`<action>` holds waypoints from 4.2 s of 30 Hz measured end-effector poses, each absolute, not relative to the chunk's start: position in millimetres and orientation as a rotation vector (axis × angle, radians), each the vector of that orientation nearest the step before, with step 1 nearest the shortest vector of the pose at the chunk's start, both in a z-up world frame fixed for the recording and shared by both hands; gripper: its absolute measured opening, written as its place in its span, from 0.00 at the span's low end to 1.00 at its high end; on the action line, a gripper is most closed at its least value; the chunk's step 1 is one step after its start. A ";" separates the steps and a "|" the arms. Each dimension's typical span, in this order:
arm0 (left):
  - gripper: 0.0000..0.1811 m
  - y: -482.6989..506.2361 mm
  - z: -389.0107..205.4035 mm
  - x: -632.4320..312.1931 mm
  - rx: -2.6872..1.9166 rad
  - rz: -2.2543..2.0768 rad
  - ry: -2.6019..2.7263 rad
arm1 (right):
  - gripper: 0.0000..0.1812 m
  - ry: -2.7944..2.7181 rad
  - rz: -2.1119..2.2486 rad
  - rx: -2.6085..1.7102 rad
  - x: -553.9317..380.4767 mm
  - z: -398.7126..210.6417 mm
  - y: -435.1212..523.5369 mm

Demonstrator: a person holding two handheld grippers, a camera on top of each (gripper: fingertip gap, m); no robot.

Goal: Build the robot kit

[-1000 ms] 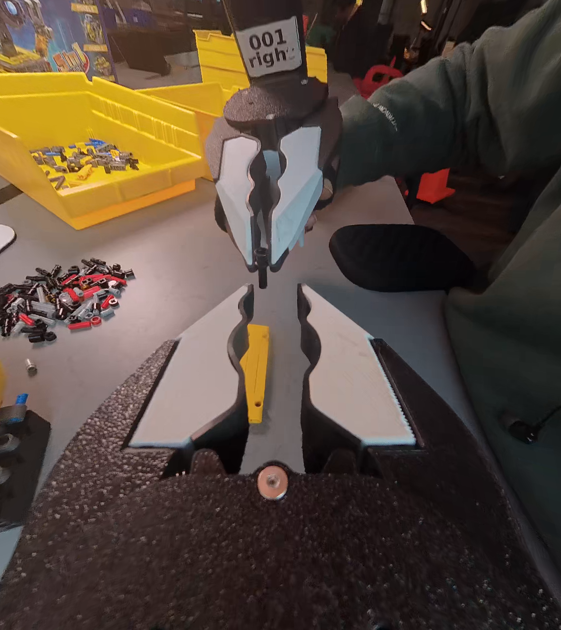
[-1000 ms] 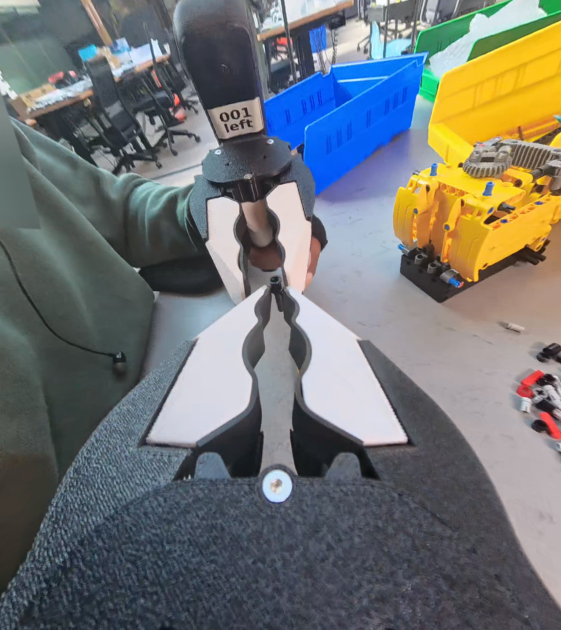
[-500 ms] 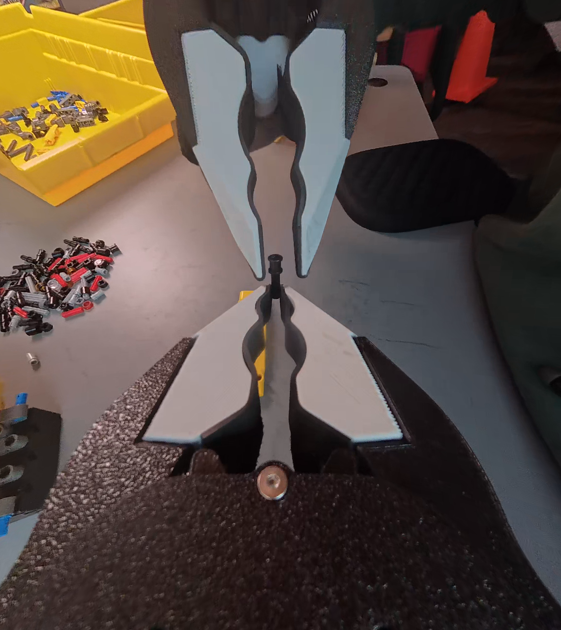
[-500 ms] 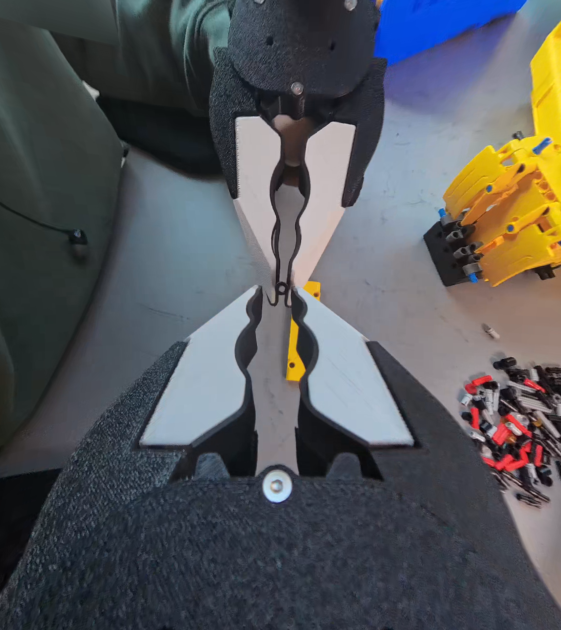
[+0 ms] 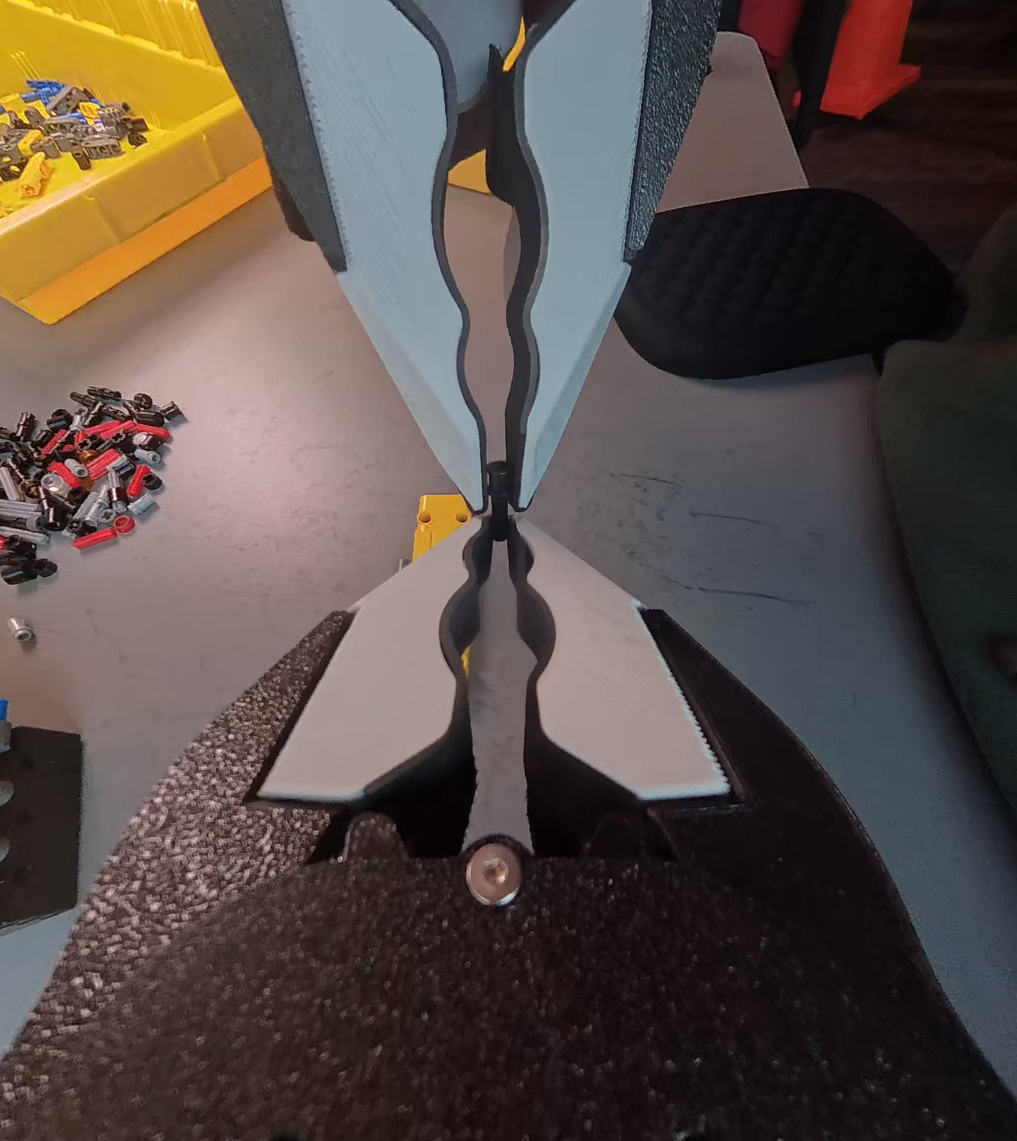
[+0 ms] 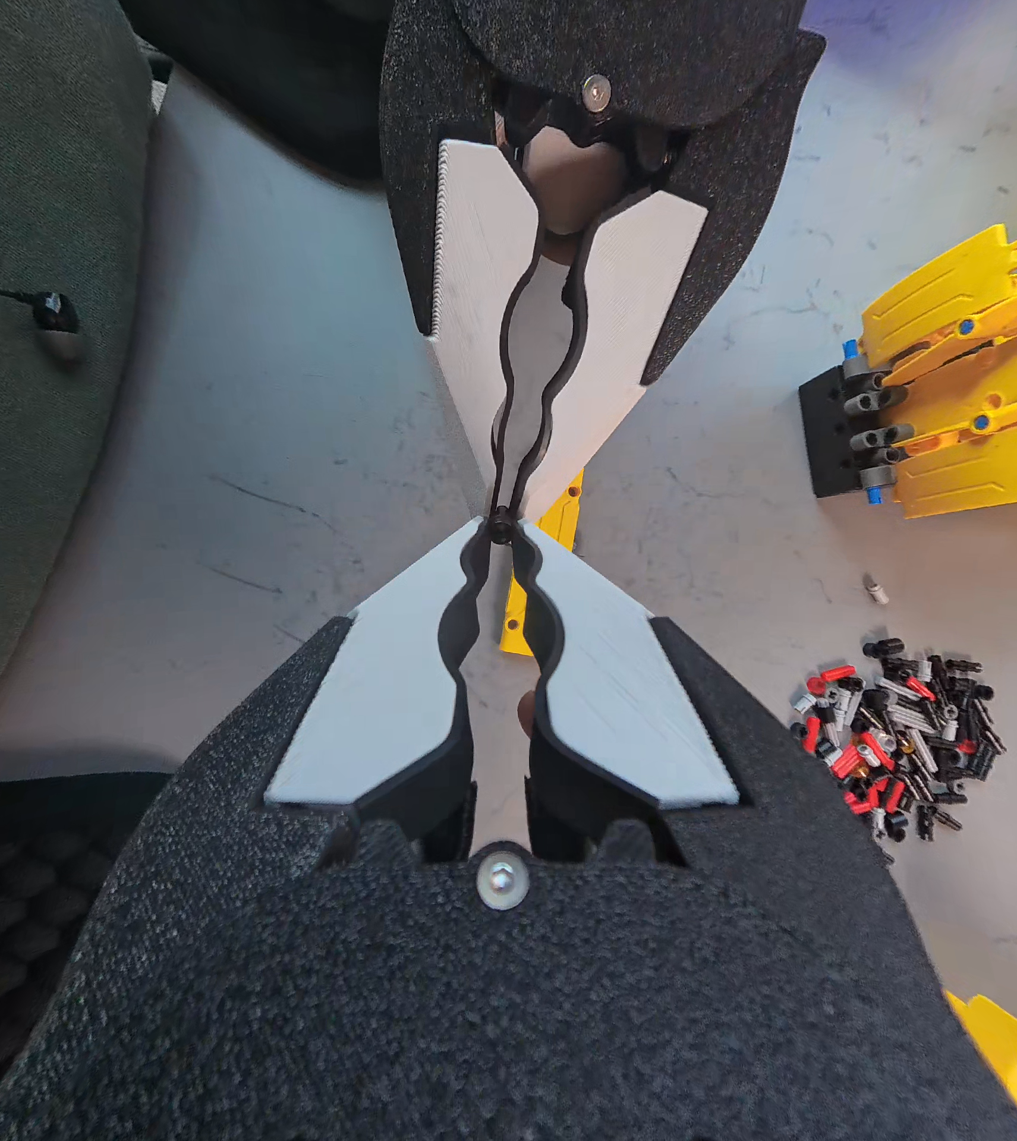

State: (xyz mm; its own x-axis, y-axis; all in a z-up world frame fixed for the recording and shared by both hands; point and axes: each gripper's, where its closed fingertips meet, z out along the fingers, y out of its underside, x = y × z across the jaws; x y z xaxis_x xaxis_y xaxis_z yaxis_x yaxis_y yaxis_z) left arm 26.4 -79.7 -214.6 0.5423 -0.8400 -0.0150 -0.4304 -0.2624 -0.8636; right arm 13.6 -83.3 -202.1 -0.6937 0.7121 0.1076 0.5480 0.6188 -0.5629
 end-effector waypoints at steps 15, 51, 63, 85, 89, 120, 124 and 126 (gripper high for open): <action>0.17 -69.0 -266.3 0.5 -2.097 -0.409 1.073 | 0.03 -2.705 0.439 -1.193 34.8 -252.5 -45.1; 0.13 -67.8 -267.3 0.2 -2.126 -0.425 1.045 | 0.02 -2.875 0.260 -1.128 37.3 -262.5 -47.4; 0.13 -67.8 -267.2 0.9 -2.122 -0.417 1.050 | 0.04 -2.744 0.316 -1.263 37.7 -261.8 -47.2; 0.13 -68.6 -267.2 1.4 -2.121 -0.415 1.050 | 0.03 -2.734 0.352 -1.311 36.8 -256.5 -49.5; 0.13 -68.7 -267.2 1.5 -2.117 -0.403 1.056 | 0.03 -2.709 0.365 -1.333 36.8 -256.7 -49.6; 0.25 -60.6 -226.2 -0.9 -1.912 -0.527 0.921 | 0.13 -2.161 0.464 -0.725 28.8 -221.1 -42.6; 0.07 -73.8 -219.9 11.9 -1.887 -0.681 0.948 | 0.13 -2.103 0.227 -0.410 25.1 -208.3 -54.2; 0.05 -72.9 -220.1 12.0 -1.877 -0.630 0.969 | 0.13 -2.094 0.197 -0.404 24.9 -208.1 -52.3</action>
State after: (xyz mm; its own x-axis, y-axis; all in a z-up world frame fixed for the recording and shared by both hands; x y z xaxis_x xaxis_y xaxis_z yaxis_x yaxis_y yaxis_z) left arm 12.0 -72.9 -220.1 0.5624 -0.8262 0.0329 -0.3653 -0.2840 -0.8865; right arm 24.9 -52.3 -208.1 -0.4855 0.3617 0.7959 0.2070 0.9321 -0.2974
